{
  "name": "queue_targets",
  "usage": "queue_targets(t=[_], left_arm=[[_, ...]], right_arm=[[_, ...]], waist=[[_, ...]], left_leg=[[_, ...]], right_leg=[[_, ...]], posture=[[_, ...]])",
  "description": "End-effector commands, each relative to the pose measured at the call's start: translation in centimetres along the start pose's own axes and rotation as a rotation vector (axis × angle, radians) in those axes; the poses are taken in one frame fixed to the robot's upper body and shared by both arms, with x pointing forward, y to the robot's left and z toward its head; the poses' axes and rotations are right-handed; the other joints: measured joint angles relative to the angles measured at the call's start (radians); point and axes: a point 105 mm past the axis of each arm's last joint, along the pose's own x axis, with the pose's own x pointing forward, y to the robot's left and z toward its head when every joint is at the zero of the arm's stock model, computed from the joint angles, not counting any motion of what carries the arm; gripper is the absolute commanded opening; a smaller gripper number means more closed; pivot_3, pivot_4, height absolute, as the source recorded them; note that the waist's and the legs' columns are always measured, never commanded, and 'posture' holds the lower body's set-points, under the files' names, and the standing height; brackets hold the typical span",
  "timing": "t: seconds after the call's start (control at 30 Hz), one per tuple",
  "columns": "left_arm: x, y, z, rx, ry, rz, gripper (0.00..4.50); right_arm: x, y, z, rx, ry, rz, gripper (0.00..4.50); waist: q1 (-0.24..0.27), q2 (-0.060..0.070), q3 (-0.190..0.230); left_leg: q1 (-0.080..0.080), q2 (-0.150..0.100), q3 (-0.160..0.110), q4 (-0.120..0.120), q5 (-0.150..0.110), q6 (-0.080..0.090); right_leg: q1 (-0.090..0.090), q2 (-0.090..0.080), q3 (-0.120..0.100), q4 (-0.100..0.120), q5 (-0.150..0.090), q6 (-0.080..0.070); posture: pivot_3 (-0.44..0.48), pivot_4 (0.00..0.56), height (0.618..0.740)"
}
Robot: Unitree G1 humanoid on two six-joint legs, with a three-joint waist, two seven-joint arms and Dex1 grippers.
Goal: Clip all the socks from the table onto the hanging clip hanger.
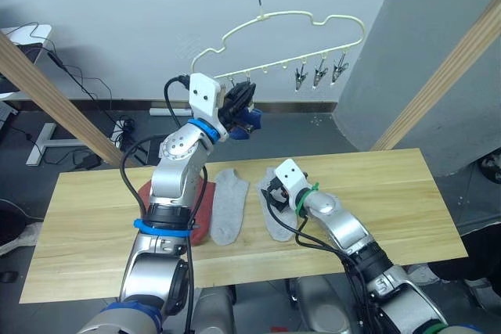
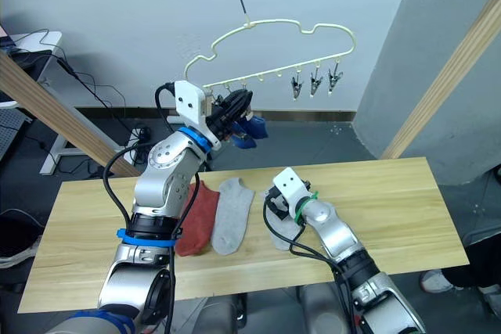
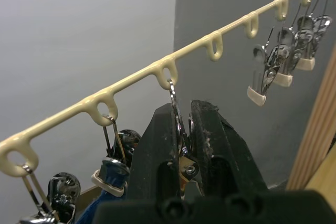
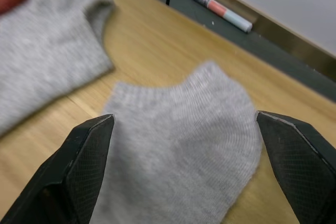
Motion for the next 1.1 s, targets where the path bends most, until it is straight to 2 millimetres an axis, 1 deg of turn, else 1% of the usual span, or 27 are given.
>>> queue_targets(t=[0.03, 0.07, 0.13, 0.17, 0.23, 0.4, 0.43, 0.47, 0.5, 0.53, 0.7, 0.87, 0.97, 1.1], left_arm=[[-0.1, -0.5, 1.1, 0.006, -0.029, -0.03, 0.11], [-0.1, -0.5, 1.1, 0.002, -0.027, -0.034, 0.11], [-0.2, -0.6, 1.1, -0.015, -0.022, -0.045, 0.11], [-0.2, -0.6, 1.1, -0.03, -0.022, -0.048, 0.11], [-0.3, -0.6, 1.3, -0.04, -0.026, -0.057, 0.11], [-0.3, -0.6, 1.6, -0.043, -0.033, -0.071, 0.11], [-0.3, -0.6, 1.6, -0.048, -0.034, -0.075, 0.11], [-0.3, -0.6, 1.7, -0.054, -0.034, -0.078, 0.11], [-0.3, -0.7, 1.8, -0.063, -0.036, -0.082, 0.11], [-0.3, -0.7, 1.8, -0.071, -0.037, -0.088, 0.11], [-0.5, -1.0, 2.3, -0.117, -0.042, -0.123, 0.11], [-0.5, -1.2, 2.3, -0.138, -0.037, -0.135, 0.11], [-0.5, -1.2, 2.3, -0.145, -0.035, -0.138, 0.11], [-0.5, -1.3, 2.2, -0.147, -0.032, -0.14, 0.11]], right_arm=[[0.4, -0.2, -0.3, 0.002, 0.009, 0.003, 4.5], [0.5, -0.1, -0.6, 0.003, 0.019, 0.008, 4.5], [0.5, 0.1, -0.9, -0.003, 0.031, 0.019, 4.15], [0.5, 0.1, -1.0, -0.009, 0.034, 0.023, 3.9], [0.4, 0.1, -1.0, -0.017, 0.032, 0.026, 3.27], [0.2, -0.2, -0.8, -0.027, 0.015, 0.021, 1.46], [0.1, -0.3, -0.5, -0.032, 0.005, 0.021, 1.07], [0.0, -0.4, -0.3, -0.04, -0.006, 0.02, 0.82], [-0.2, -0.5, 0.3, -0.053, -0.028, 0.019, 0.37], [-0.4, -0.6, 1.0, -0.075, -0.054, 0.021, 0.01], [-2.1, -1.5, 6.8, -0.267, -0.233, 0.016, 0.0], [-2.8, -2.3, 11.0, -0.385, -0.352, -0.008, 0.0], [-2.7, -2.3, 12.5, -0.404, -0.391, -0.013, 0.0], [-2.4, -2.5, 13.6, -0.394, -0.43, -0.035, 0.0]], waist=[[0.0, 0.0, 0.0], [0.0, 0.0, 0.0], [0.0, 0.0, 0.0], [0.0, 0.0, 0.0], [0.0, 0.0, 0.0], [0.0, 0.0, 0.0], [0.0, 0.0, 0.0], [0.0, 0.0, 0.0], [0.0, 0.0, 0.0], [0.0, 0.0, 0.0], [-0.001, 0.0, 0.0], [-0.004, 0.0, 0.0], [-0.003, 0.0, 0.0], [-0.002, 0.0, 0.0]], left_leg=[[0.0, 0.0, 0.0, 0.0, 0.0, 0.0], [0.0, 0.0, 0.0, 0.0, 0.0, 0.0], [0.0, 0.0, 0.0, 0.0, 0.0, 0.0], [0.0, 0.0, 0.0, 0.0, 0.0, 0.0], [0.001, 0.0, 0.0, 0.0, 0.0, 0.0], [0.001, 0.0, 0.0, 0.0, 0.0, 0.0], [0.001, 0.0, 0.0, 0.0, 0.0, 0.0], [0.001, 0.0, 0.0, 0.0, 0.0, 0.0], [0.001, 0.0, 0.0, 0.0, 0.0, 0.0], [0.001, 0.0, 0.0, 0.0, 0.0, 0.0], [0.0, 0.0, 0.0, 0.0, 0.0, 0.0], [0.001, 0.0, 0.0, 0.0, 0.0, 0.0], [0.001, 0.0, 0.0, 0.0, 0.0, 0.0], [0.0, 0.0, 0.0, 0.0, 0.0, 0.0]], right_leg=[[0.0, 0.0, 0.0, 0.0, 0.0, 0.0], [0.0, 0.0, 0.0, 0.0, 0.0, 0.0], [0.0, 0.0, 0.0, 0.0, 0.0, 0.0], [0.0, 0.0, 0.0, 0.0, 0.0, 0.0], [0.0, 0.0, 0.0, 0.001, 0.0, 0.0], [0.0, 0.0, 0.0, 0.001, 0.0, 0.0], [0.0, 0.0, 0.0, 0.001, 0.0, 0.0], [0.0, 0.0, 0.0, 0.001, 0.0, 0.0], [0.0, 0.0, 0.0, 0.001, 0.0, 0.0], [0.0, 0.0, 0.0, 0.0, 0.0, 0.0], [0.0, 0.0, 0.0, 0.0, -0.001, 0.001], [0.0, 0.001, 0.0, 0.001, -0.001, 0.002], [0.0, 0.0, 0.0, 0.0, 0.0, 0.0], [0.0, 0.0, 0.0, 0.0, 0.0, 0.0]], posture=[[-0.221, 0.286, 0.74], [-0.221, 0.286, 0.74], [-0.221, 0.287, 0.74], [-0.221, 0.287, 0.74], [-0.222, 0.288, 0.74], [-0.226, 0.287, 0.74], [-0.226, 0.287, 0.74], [-0.226, 0.287, 0.74], [-0.227, 0.287, 0.74], [-0.228, 0.287, 0.74], [-0.234, 0.283, 0.74], [-0.242, 0.277, 0.74], [-0.244, 0.275, 0.74], [-0.237, 0.268, 0.74]])
